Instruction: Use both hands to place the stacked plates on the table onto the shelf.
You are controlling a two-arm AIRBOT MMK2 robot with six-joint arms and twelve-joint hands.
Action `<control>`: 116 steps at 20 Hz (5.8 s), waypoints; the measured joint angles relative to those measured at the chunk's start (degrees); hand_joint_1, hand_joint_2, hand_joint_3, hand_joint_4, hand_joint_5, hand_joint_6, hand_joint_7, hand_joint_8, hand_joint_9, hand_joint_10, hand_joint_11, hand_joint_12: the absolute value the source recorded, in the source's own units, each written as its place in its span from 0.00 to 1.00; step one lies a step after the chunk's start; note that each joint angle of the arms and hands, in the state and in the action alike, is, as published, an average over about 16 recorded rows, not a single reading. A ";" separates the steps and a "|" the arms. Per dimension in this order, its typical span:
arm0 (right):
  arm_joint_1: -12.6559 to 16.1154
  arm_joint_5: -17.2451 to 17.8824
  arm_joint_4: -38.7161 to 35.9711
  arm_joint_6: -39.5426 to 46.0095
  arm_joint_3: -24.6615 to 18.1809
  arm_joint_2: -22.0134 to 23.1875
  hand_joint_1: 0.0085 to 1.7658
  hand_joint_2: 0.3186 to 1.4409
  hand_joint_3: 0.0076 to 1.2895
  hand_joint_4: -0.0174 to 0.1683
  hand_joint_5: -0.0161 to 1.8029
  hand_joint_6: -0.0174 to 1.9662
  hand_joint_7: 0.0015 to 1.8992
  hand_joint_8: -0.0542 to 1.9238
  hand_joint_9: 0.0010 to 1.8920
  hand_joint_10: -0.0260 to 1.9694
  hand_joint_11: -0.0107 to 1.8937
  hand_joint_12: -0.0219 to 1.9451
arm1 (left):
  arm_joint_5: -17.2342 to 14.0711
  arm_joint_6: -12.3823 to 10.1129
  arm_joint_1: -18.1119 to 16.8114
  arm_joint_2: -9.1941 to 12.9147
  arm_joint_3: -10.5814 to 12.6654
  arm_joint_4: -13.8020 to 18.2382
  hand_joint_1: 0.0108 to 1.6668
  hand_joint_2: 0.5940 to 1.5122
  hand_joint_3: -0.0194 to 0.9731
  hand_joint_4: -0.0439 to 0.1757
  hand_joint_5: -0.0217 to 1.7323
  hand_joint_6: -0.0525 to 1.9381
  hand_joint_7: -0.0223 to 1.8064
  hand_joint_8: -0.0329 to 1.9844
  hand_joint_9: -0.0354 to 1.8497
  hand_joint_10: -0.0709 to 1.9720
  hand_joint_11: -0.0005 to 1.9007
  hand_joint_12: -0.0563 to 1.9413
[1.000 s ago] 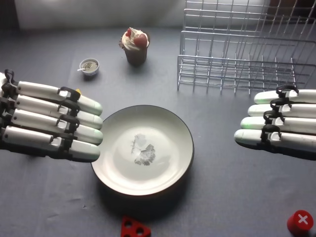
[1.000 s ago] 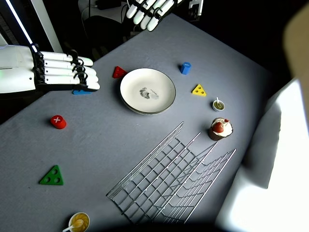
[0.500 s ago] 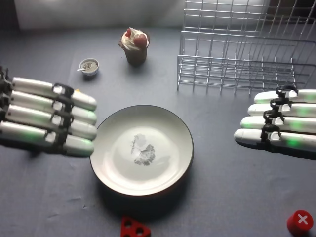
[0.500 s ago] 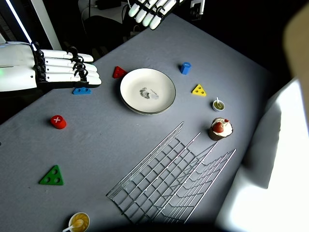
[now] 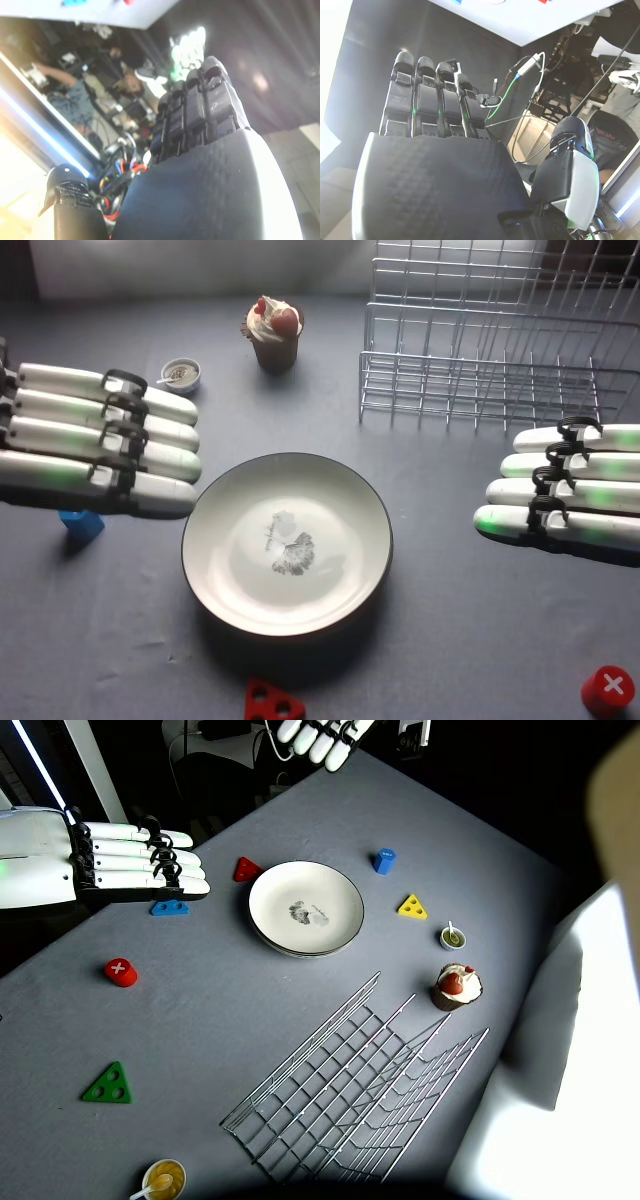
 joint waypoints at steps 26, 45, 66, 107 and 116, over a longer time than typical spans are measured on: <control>0.28 -0.30 -0.38 -0.08 0.08 0.00 0.01 0.52 0.01 0.12 0.08 0.01 0.09 0.03 0.09 0.01 0.10 0.03 | 5.65 0.07 3.56 -0.48 1.19 0.95 0.03 0.43 0.02 0.20 0.08 0.03 0.10 0.03 0.09 0.04 0.05 0.05; 1.50 -1.34 2.03 1.78 0.69 0.14 0.01 0.55 0.01 0.11 0.07 0.01 0.08 0.03 0.08 0.01 0.09 0.02 | 18.61 0.10 7.11 -7.00 -0.21 1.71 0.04 0.45 0.02 0.20 0.09 0.03 0.10 0.03 0.10 0.04 0.07 0.05; 2.96 -5.27 5.92 4.05 2.23 -0.31 0.01 0.56 0.01 0.10 0.06 0.01 0.07 0.03 0.08 0.01 0.09 0.02 | 25.18 0.11 9.95 -12.02 2.92 2.16 0.05 0.45 0.02 0.20 0.06 0.03 0.08 0.03 0.08 0.04 0.06 0.04; 16.11 -21.70 2.38 -14.84 7.96 -14.84 0.34 0.53 0.01 0.12 0.08 0.01 0.09 0.03 0.10 0.01 0.12 0.03 | 36.43 0.14 3.66 -20.28 0.48 5.68 0.05 0.45 0.02 0.18 0.06 0.02 0.05 0.01 0.06 0.03 0.05 0.02; 16.50 -23.71 2.81 -19.87 9.72 -19.62 0.62 0.50 0.01 0.12 0.13 0.01 0.11 0.03 0.12 0.01 0.14 0.04 | 37.24 0.13 3.44 -20.54 -0.05 5.30 0.06 0.45 0.02 0.18 0.06 0.02 0.05 0.01 0.06 0.03 0.06 0.02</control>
